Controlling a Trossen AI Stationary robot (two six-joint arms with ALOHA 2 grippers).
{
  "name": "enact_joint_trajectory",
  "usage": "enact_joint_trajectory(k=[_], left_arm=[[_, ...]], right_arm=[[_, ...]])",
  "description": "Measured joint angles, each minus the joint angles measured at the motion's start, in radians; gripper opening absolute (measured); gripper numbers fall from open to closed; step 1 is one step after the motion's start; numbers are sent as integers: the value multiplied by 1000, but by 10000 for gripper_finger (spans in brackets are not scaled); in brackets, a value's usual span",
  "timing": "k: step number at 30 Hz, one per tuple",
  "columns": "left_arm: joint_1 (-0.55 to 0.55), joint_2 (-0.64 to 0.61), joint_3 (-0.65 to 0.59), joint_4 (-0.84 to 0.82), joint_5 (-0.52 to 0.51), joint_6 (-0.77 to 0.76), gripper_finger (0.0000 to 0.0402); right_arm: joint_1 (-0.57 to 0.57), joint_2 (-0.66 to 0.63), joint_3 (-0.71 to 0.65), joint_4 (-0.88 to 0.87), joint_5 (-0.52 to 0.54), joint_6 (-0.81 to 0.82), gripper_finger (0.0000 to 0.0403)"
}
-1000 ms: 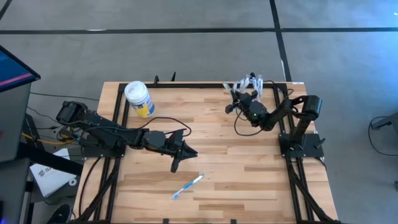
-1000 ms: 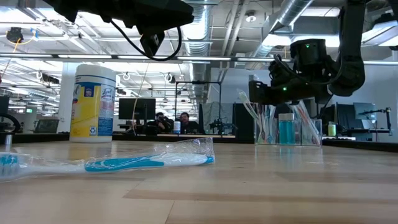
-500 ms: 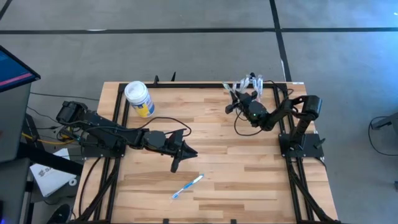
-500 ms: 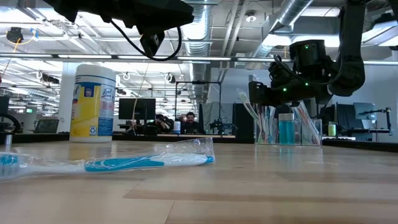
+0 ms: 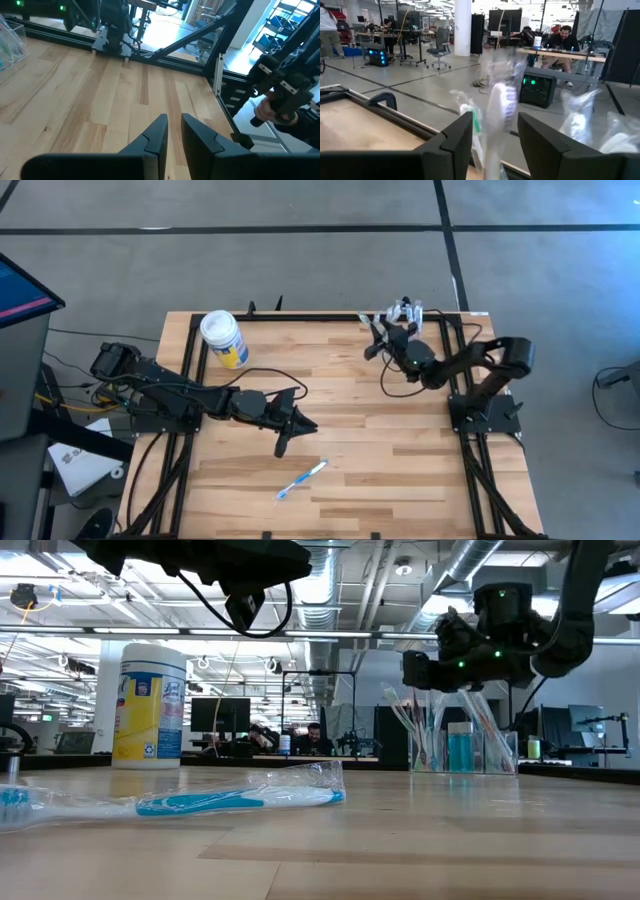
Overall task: Pick & Place toothbrushing station
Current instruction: Put the blue toothbrush into the left transparent organizer
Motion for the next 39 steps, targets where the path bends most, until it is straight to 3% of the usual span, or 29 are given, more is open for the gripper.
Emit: enact_joint_trajectory(k=[12, 17, 26, 39], left_arm=[[0, 0, 0, 0, -1, 0, 49], [-1, 0, 0, 0, 1, 0, 49], [-49, 0, 0, -14, 34, 0, 49], [-174, 0, -14, -91, 35, 0, 49]], right_arm=[[30, -246, 0, -283, -1, -10, 133], [82, -308, 0, -317, -3, -58, 135], [212, -384, 0, -413, -3, -84, 137], [487, -389, 0, -450, -3, -99, 133]])
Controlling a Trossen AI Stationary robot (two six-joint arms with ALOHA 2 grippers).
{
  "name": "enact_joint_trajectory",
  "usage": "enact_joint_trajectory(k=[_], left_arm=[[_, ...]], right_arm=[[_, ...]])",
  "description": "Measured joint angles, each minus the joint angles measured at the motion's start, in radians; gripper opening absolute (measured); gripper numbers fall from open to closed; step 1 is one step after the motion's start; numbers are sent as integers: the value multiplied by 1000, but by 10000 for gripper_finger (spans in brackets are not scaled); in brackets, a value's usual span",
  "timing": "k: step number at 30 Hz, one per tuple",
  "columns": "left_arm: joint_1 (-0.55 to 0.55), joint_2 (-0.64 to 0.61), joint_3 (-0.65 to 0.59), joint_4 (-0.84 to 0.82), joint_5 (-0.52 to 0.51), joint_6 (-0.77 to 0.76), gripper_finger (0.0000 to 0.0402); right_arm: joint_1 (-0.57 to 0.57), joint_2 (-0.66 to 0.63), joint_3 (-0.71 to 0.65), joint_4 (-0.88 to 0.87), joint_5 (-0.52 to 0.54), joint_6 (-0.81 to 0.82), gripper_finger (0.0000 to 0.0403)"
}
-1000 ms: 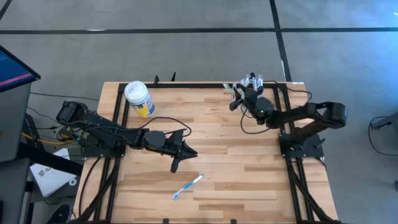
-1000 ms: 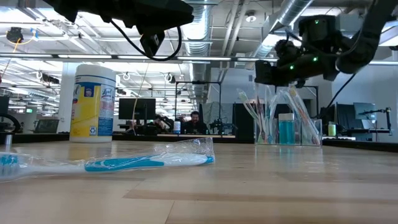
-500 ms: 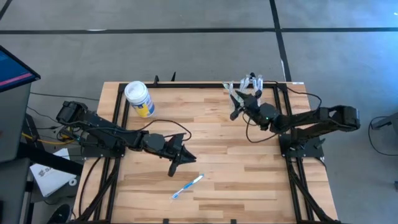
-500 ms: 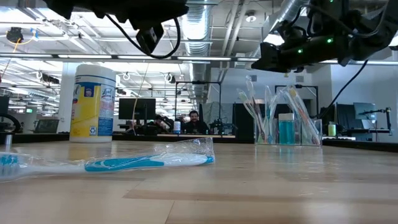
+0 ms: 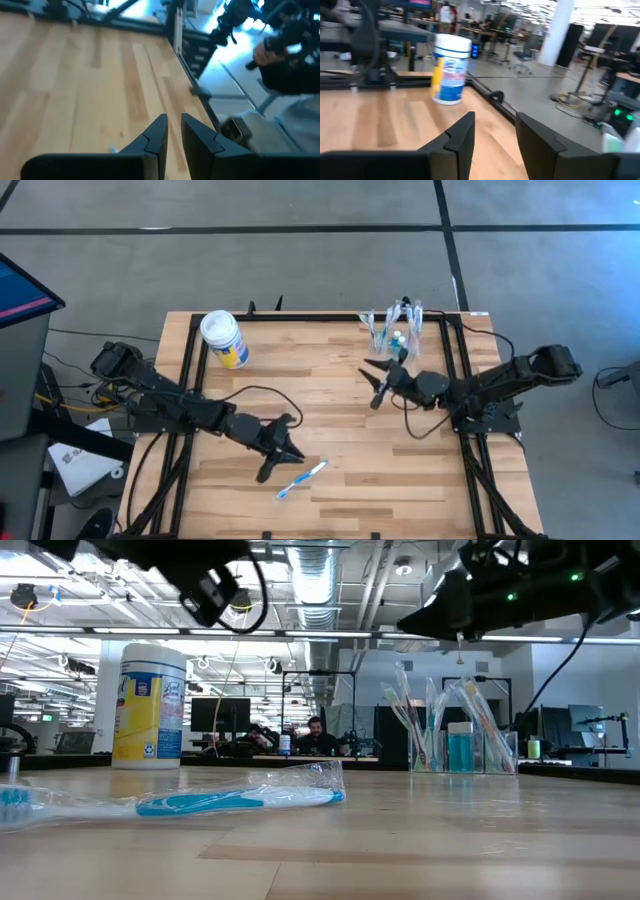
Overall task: Pick & Place toothbrushing station
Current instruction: Put the blue toothbrush into the left transparent organizer
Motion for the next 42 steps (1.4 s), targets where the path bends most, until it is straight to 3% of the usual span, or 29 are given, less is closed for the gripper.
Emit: enact_joint_trajectory(k=[5, 12, 17, 29, 33, 42], left_arm=[[-54, 0, -60, -1, 0, -70, 49], [-141, 0, -155, -1, -3, -342, 49], [-221, 1, -166, 3, -35, -425, 53], [-294, 154, -165, 3, -73, -726, 136], [-294, 186, -165, 13, -25, -790, 150], [-316, 195, -164, 56, -27, -817, 159]], right_arm=[[56, 0, 0, 0, 1, -8, 127], [62, 0, 0, 3, 3, -8, 123], [61, 0, 0, 3, 3, -8, 122], [61, 0, 0, 1, 3, -8, 121], [61, 0, 0, 0, 3, -8, 120], [61, 1, 0, -14, 3, -8, 120]])
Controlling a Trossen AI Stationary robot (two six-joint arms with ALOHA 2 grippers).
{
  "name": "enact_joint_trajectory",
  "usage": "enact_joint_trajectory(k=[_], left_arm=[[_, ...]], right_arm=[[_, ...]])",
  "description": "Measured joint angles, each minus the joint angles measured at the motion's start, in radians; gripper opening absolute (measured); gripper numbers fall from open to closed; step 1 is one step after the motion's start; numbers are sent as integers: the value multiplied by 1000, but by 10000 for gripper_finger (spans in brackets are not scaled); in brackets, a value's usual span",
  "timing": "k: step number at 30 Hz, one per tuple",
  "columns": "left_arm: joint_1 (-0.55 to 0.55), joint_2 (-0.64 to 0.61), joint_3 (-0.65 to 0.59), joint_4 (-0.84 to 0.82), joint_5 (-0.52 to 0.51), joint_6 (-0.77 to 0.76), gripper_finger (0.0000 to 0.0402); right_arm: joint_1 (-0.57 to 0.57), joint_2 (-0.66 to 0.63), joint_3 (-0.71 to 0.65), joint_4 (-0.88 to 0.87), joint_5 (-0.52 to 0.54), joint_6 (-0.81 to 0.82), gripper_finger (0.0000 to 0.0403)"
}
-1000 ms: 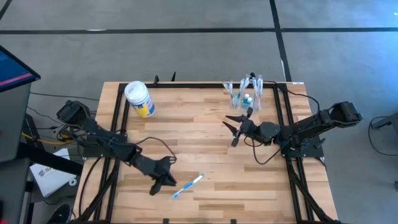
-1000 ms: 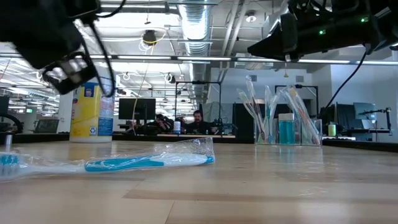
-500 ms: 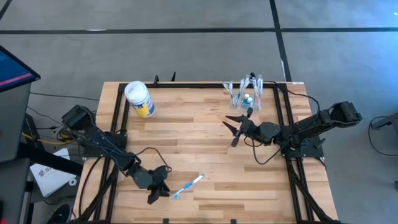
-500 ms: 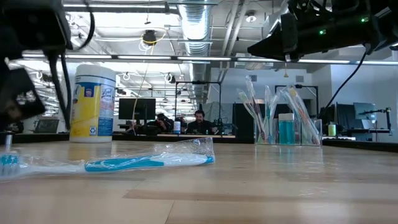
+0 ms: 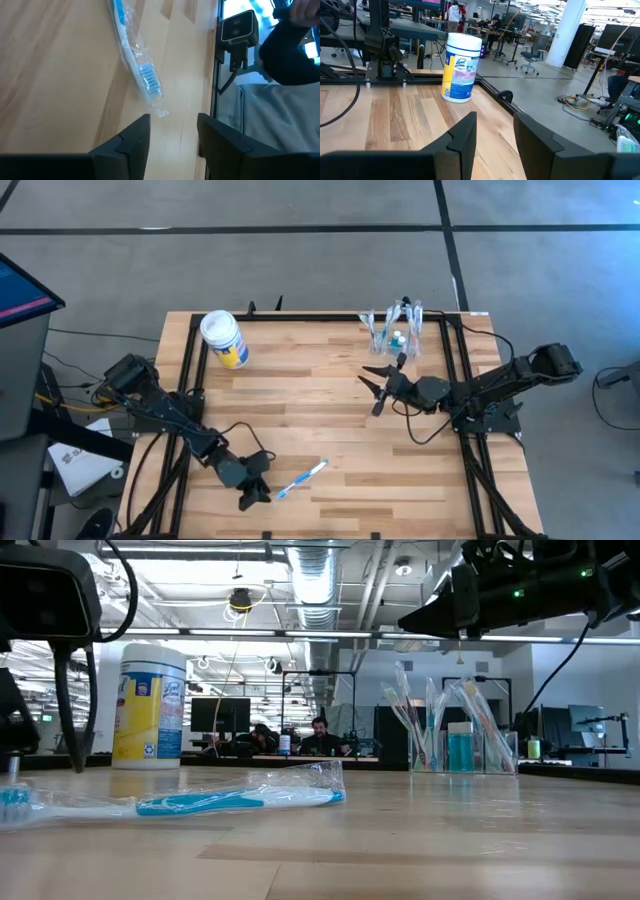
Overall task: Pick & Place toothbrushing station
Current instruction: Put the blue toothbrush into the left transparent organizer
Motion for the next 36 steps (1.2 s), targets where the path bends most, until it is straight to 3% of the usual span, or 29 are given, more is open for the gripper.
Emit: enact_joint_trajectory(k=[12, 19, 36], left_arm=[[-6, 54, 0, 5, -25, -74, 159], [-7, 127, 3, 163, 2, -89, 159], [-6, 153, 3, 150, -14, -104, 147]], right_arm=[[0, 0, 0, -1, 0, 0, 120], [0, 0, 0, -4, 0, 0, 120], [1, 0, 0, -4, 0, 0, 120]])
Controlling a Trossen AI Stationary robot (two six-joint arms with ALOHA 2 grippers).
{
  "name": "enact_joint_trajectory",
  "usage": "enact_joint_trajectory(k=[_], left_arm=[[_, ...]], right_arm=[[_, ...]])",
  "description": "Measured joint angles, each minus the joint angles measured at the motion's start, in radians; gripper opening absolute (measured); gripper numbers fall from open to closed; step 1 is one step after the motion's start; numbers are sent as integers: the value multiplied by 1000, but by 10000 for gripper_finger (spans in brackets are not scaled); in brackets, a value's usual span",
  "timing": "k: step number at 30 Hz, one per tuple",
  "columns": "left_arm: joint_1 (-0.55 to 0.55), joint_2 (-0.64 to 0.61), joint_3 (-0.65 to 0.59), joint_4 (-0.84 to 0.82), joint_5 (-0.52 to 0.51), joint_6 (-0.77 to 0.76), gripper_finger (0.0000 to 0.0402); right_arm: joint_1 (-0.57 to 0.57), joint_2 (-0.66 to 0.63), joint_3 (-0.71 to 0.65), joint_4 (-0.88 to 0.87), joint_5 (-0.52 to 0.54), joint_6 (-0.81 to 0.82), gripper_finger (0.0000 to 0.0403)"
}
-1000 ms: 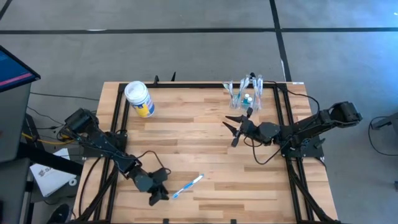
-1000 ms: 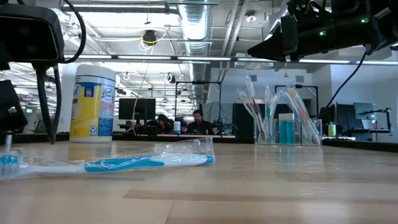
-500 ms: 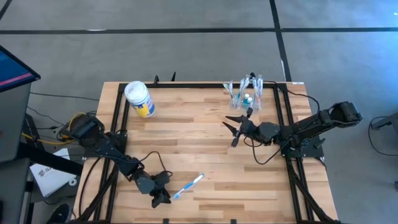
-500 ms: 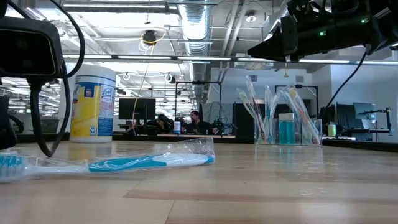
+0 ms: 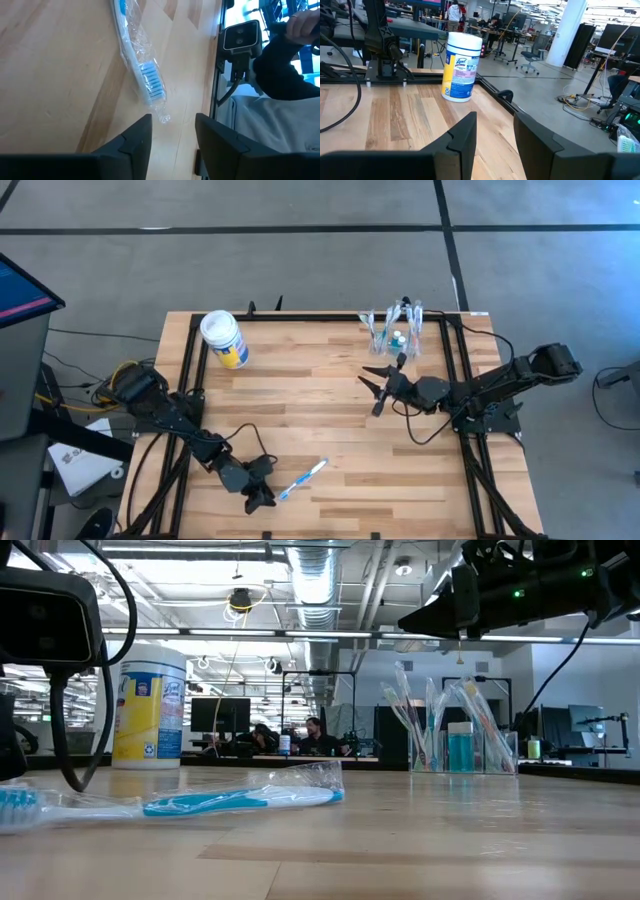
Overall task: Pick & Place toothbrushing station
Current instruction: Put the blue toothbrush into the left transparent organizer
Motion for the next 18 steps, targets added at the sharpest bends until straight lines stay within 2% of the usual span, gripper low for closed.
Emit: enact_joint_trajectory(k=[18], left_arm=[[3, 2, 0, -20, 6, -3, 133]], right_arm=[[0, 0, 0, 0, 0, 0, 120]])
